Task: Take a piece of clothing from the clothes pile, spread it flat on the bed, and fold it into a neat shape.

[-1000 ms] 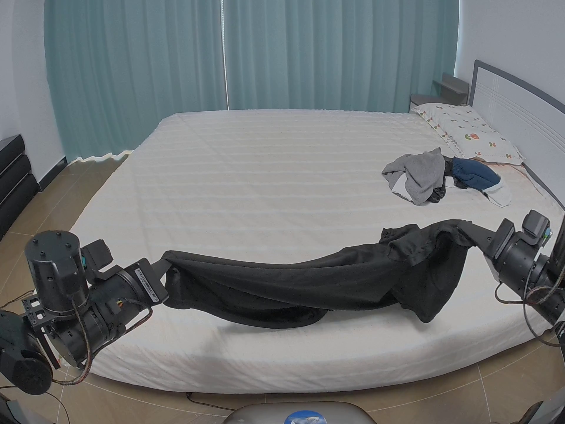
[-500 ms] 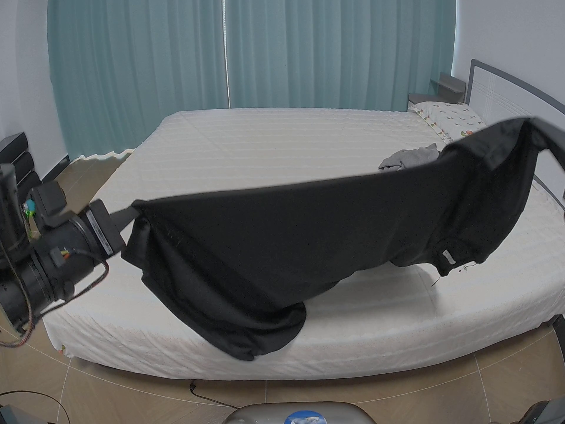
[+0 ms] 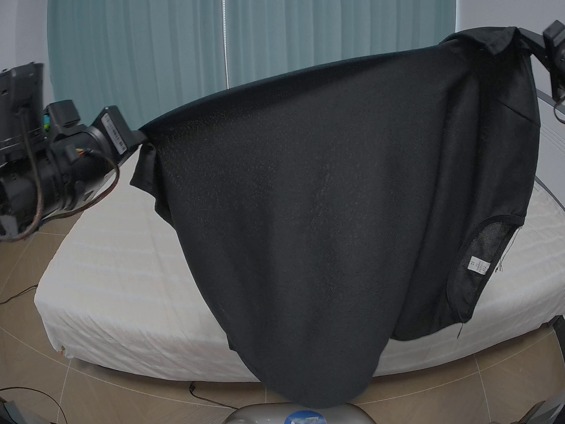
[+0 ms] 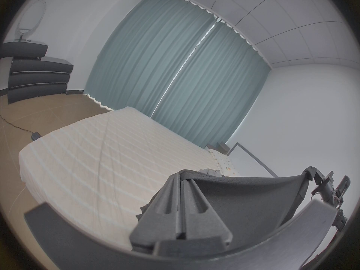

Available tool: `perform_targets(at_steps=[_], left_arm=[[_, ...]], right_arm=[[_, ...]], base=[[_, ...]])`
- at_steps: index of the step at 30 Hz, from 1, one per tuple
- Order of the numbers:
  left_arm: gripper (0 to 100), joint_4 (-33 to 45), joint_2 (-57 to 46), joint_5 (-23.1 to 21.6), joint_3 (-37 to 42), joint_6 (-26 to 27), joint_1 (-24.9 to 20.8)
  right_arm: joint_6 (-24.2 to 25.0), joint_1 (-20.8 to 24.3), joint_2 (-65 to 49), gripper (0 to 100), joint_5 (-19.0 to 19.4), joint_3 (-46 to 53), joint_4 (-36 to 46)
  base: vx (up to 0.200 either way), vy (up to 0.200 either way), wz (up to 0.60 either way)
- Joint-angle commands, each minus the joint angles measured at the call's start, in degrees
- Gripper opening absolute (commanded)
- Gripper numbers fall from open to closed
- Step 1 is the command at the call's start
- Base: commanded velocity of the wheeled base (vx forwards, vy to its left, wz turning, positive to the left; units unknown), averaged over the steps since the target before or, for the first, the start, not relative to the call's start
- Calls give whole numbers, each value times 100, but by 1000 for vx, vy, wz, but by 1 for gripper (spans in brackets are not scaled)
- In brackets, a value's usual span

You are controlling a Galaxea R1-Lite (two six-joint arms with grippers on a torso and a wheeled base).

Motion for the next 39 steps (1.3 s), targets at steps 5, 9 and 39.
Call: perform_targets(at_steps=[5,9,39], left_arm=[[0,10,1949,-52,-986,-321,306],[0,19,2494,-61,-1364,-356,447],[0,-508,5746,1,-2990,-339,631]], right_arm=[[-10,-156,2365,0,-19,-741,-449],[-19,-139,2831,0,-28,-759,-959],[200,-191,5529,0,-230,-188,-2190]], base=[[200,0,0],[200,0,0],[53,0,0]])
